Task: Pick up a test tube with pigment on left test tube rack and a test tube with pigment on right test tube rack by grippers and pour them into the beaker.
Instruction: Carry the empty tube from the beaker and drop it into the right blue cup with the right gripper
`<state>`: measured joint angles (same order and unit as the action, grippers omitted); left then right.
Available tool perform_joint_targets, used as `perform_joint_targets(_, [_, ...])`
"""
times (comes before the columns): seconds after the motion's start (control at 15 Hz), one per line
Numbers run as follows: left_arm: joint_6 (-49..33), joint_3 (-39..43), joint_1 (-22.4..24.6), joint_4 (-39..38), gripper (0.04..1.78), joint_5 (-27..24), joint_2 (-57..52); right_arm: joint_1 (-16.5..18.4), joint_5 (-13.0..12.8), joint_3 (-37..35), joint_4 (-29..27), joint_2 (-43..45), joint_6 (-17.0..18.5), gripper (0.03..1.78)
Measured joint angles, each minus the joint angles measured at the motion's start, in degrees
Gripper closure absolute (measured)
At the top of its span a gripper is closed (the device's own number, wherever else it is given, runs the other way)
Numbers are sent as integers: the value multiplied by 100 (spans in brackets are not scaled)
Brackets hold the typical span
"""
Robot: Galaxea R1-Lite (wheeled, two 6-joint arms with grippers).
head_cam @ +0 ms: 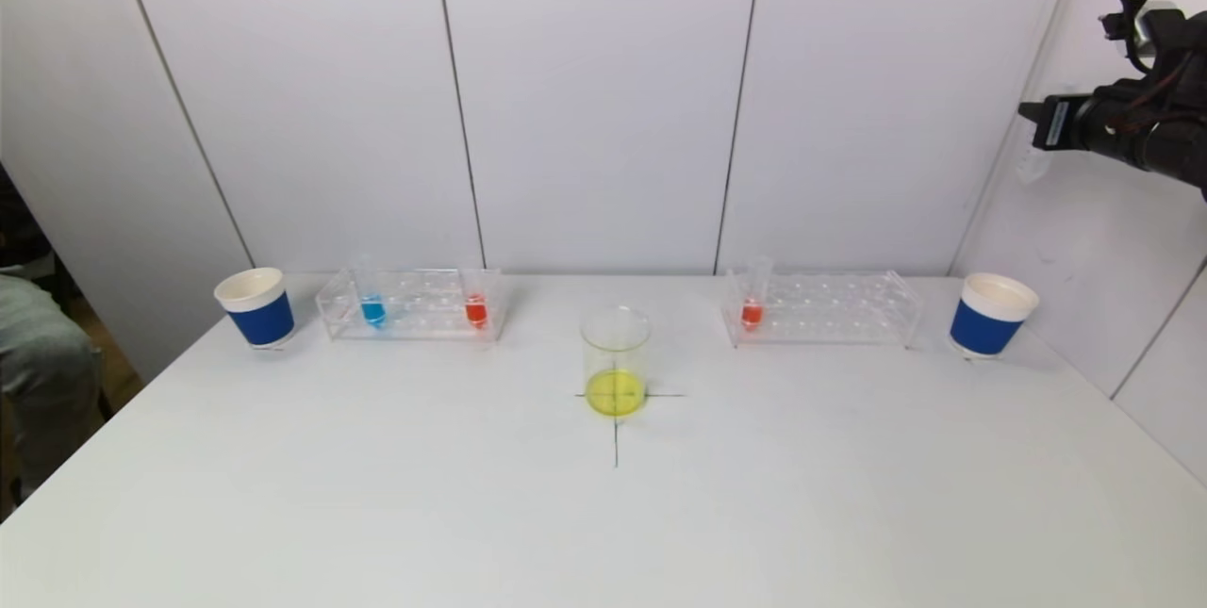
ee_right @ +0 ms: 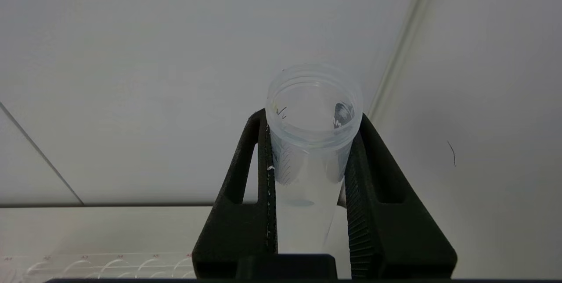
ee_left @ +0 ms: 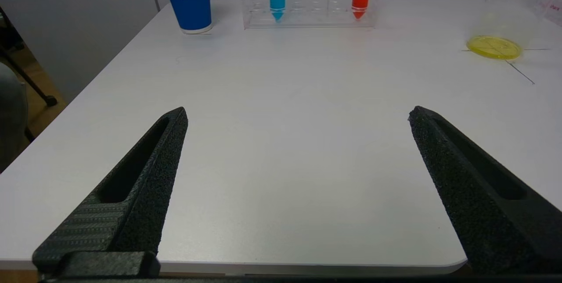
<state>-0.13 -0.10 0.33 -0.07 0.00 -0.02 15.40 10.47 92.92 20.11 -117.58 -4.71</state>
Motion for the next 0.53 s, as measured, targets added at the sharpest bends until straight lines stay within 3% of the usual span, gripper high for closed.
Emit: perform_joint_targets(0.53, [-5,2,0,0,6,0,0,168,71,-325,122,-375,72,131])
